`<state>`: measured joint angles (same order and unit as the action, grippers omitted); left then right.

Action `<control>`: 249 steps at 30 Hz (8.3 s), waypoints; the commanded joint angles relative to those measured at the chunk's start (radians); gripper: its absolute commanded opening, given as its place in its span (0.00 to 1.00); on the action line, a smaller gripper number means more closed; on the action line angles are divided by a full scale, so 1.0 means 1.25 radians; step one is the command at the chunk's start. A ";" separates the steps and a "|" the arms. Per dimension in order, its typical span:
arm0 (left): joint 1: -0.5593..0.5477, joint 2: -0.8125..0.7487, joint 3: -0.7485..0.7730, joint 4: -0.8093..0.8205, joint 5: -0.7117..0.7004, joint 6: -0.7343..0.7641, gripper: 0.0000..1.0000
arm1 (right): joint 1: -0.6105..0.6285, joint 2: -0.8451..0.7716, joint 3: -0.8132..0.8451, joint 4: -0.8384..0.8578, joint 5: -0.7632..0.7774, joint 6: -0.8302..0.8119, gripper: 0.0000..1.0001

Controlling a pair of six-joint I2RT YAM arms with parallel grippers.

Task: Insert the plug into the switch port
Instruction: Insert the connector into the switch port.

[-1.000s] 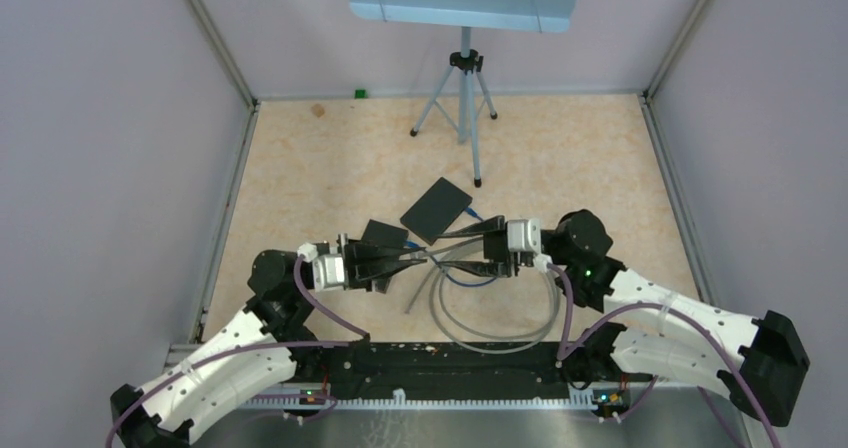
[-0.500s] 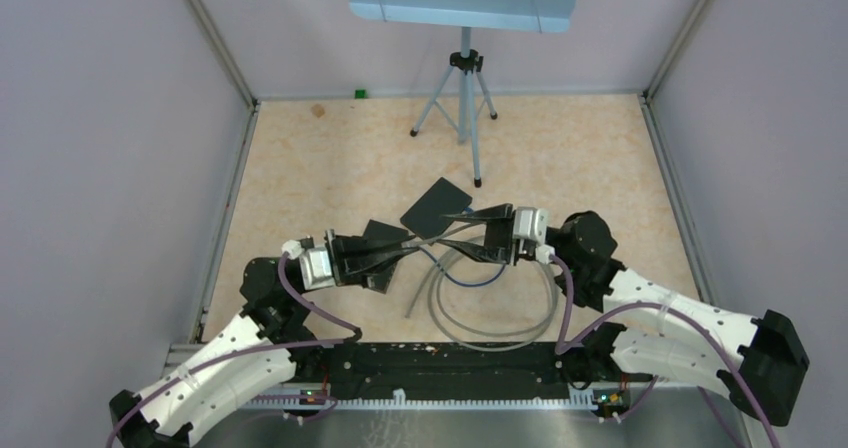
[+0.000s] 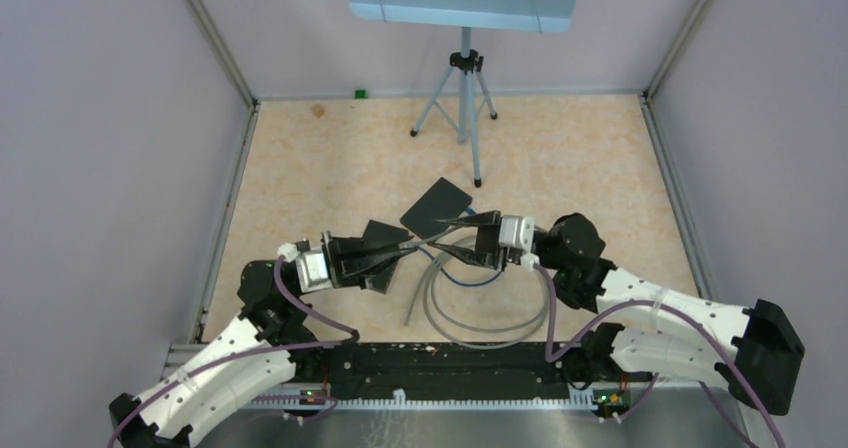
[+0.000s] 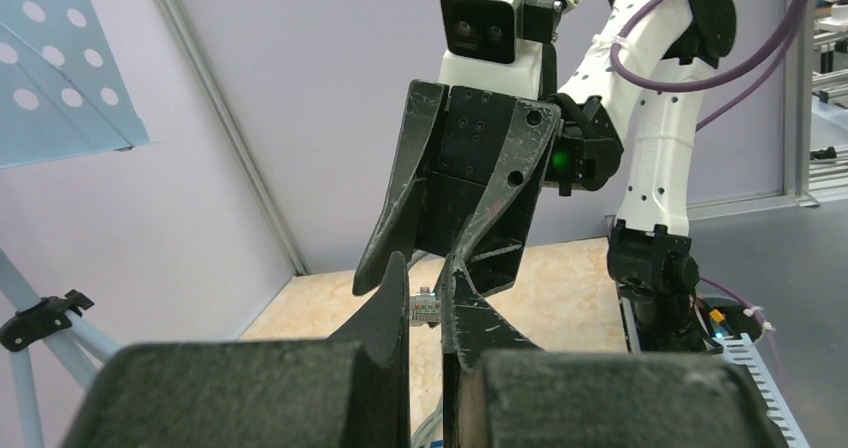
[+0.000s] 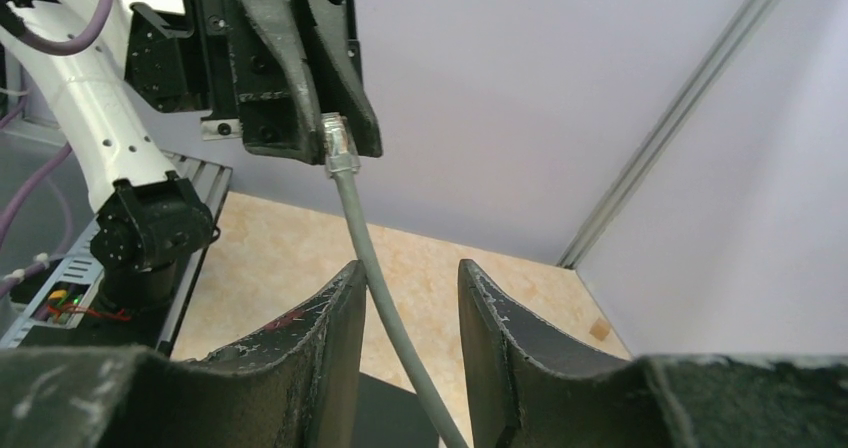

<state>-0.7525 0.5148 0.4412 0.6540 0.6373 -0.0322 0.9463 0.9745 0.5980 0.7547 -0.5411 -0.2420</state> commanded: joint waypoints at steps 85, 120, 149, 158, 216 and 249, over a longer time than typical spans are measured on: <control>-0.001 -0.088 0.025 -0.123 -0.036 0.061 0.99 | 0.096 0.033 0.055 0.063 0.087 0.033 0.00; 0.065 0.076 0.034 -0.599 -0.656 -0.392 0.99 | -0.183 -0.001 0.040 0.046 -0.196 0.556 0.00; 0.421 0.254 -0.016 -0.572 -0.479 -0.396 0.99 | -0.213 0.136 0.605 -0.666 1.043 -0.527 0.00; 0.444 0.314 0.017 -0.556 -0.459 -0.394 0.99 | -0.320 0.207 0.816 -0.437 1.066 -0.815 0.00; 0.466 0.486 -0.091 -0.370 -0.237 -0.375 0.86 | 0.047 0.714 0.043 0.098 0.221 0.107 0.00; 0.466 0.534 -0.058 -0.478 -0.276 -0.403 0.75 | 0.047 0.745 0.044 0.174 0.205 0.147 0.00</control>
<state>-0.1707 1.1595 0.3531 0.1005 0.2943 -0.5297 0.9920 1.9011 0.6369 0.8993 -0.2626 -0.0818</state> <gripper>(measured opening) 0.753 0.023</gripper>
